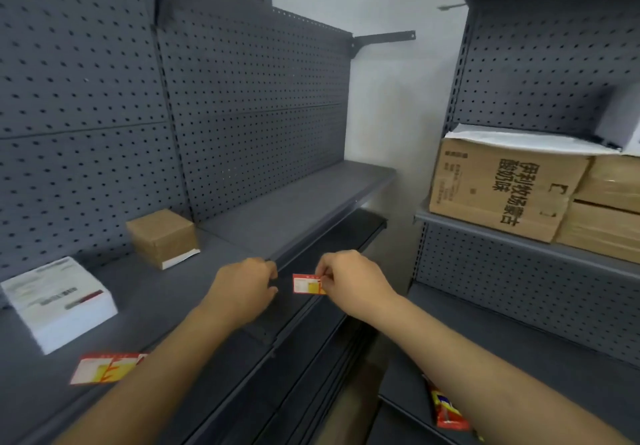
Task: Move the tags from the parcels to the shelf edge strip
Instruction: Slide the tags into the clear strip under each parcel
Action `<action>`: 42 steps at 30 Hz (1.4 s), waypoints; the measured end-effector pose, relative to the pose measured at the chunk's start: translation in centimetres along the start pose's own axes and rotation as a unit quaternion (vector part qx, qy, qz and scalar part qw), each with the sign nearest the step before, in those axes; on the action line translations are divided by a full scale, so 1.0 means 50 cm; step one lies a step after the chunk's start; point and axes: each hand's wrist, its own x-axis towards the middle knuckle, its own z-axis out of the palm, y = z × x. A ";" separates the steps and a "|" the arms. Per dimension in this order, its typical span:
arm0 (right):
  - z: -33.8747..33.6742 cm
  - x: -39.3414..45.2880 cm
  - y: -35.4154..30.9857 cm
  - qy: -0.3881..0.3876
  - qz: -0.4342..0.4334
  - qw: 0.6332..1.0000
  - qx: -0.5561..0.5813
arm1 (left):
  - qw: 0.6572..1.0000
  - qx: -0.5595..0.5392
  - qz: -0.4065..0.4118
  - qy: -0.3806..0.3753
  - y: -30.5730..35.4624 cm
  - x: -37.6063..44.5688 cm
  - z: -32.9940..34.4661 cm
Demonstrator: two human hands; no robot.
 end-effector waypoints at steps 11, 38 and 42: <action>0.115 0.249 0.016 -0.088 -0.133 0.986 0.042 | 0.986 0.085 -0.141 -0.040 -0.092 0.088 0.093; 0.244 0.423 -0.025 -0.203 -0.289 0.902 0.248 | 0.951 0.085 -0.297 0.018 -0.070 0.071 0.199; 0.251 0.425 -0.016 -0.197 -0.293 0.899 0.258 | 0.949 0.100 -0.299 -0.007 -0.061 0.073 0.206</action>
